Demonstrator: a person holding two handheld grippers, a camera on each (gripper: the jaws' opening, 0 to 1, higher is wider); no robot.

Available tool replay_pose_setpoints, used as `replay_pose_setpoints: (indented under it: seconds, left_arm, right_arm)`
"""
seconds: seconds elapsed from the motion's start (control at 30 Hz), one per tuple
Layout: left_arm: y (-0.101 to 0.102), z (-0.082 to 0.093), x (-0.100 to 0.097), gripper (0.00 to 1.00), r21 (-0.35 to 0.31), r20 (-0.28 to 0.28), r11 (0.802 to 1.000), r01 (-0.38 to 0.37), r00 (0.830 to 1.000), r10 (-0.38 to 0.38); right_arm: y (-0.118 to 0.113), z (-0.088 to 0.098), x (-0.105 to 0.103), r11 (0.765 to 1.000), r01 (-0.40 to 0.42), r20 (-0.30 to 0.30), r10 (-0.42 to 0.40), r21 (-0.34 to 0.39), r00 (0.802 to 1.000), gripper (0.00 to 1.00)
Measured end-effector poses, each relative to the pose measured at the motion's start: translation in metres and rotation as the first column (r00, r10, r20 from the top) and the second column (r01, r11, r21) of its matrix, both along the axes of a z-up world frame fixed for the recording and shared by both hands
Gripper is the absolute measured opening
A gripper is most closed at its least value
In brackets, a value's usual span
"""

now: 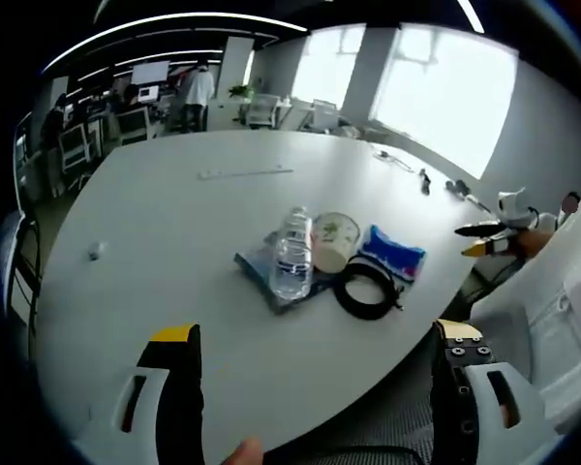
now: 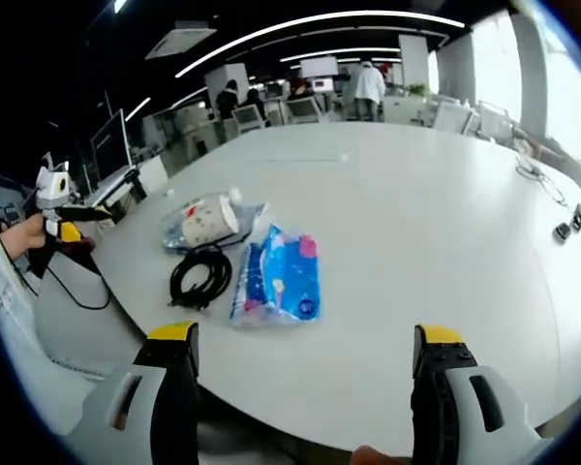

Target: Arrange the tabletop items into an orderly group along one side of the table until the central work area is clear of visible clutter.

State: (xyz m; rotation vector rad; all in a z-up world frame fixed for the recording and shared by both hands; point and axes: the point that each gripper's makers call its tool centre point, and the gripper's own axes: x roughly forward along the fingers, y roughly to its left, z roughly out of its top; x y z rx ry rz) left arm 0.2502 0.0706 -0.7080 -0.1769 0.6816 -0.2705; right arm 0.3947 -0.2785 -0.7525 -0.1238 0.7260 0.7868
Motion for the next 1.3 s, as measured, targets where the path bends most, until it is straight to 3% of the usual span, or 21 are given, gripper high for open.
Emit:
replay_pose_setpoints:
  seconds: [1.3]
  left_arm:
    - [0.0031, -0.0043, -0.0022, 0.96, -0.002, -0.012, 1.000, 0.000, 1.000, 0.000]
  right_arm:
    - [0.0001, 0.0003, -0.0013, 1.000, 0.004, 0.003, -0.004, 0.001, 1.000, 0.90]
